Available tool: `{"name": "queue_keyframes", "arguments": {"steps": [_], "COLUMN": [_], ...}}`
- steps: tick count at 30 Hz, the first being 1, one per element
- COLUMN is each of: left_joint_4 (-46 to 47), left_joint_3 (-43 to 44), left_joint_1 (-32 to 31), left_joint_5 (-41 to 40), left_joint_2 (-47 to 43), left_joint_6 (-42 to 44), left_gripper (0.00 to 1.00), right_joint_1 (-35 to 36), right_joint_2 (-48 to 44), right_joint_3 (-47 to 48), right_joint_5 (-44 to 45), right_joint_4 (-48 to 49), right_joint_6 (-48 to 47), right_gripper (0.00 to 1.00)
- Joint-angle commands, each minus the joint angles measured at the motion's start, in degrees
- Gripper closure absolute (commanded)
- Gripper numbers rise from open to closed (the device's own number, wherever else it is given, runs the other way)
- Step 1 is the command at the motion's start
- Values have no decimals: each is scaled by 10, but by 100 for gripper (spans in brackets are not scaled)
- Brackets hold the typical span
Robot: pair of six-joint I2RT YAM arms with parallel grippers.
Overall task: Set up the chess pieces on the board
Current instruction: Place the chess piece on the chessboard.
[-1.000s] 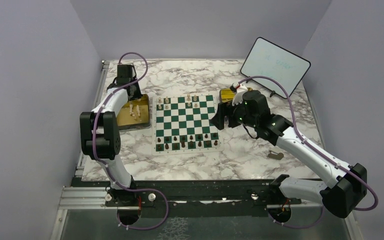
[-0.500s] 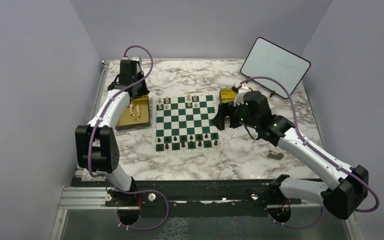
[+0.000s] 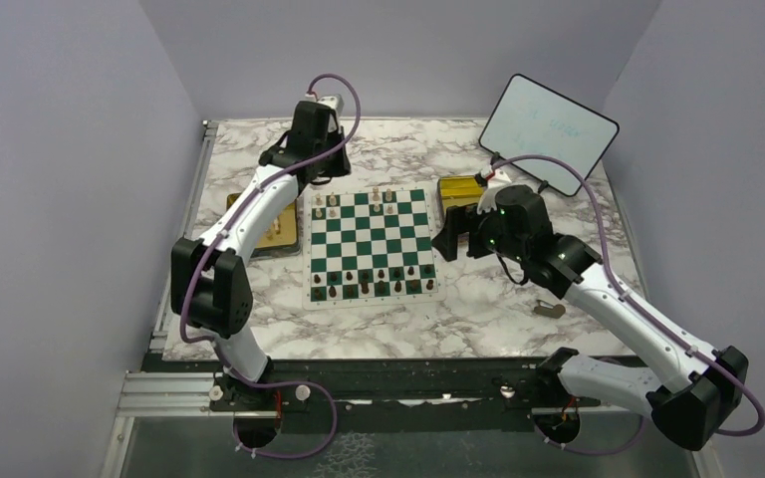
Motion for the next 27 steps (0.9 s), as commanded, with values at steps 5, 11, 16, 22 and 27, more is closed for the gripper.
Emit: {"name": "queue_keyframes", "arguments": {"steps": [5,11,16,22,27], "left_joint_4": [-12,-12,-16,-15,10], "left_joint_3": [90,120,81,-9,-64], "left_joint_1": [-62,-101,-125,-131,-136], "left_joint_5": [-29,-48,-63,-78,-69], "left_joint_2": [91,137,131,105,100], "left_joint_6": [-9,-18,-38,-59,-64], "left_gripper": [85,85,85,85,84], "right_joint_1": [-3,-3,-3,-3,-3], "right_joint_2": [-42,-44,-43,-36,-22], "right_joint_3": [-18,-21,-23,-31,-27], "right_joint_5": [18,20,26,20,19], "right_joint_4": [-6,-6,-5,9,13], "right_joint_6": [-3,-4,-6,2,7], "right_gripper": [0,0,0,0,0]}}
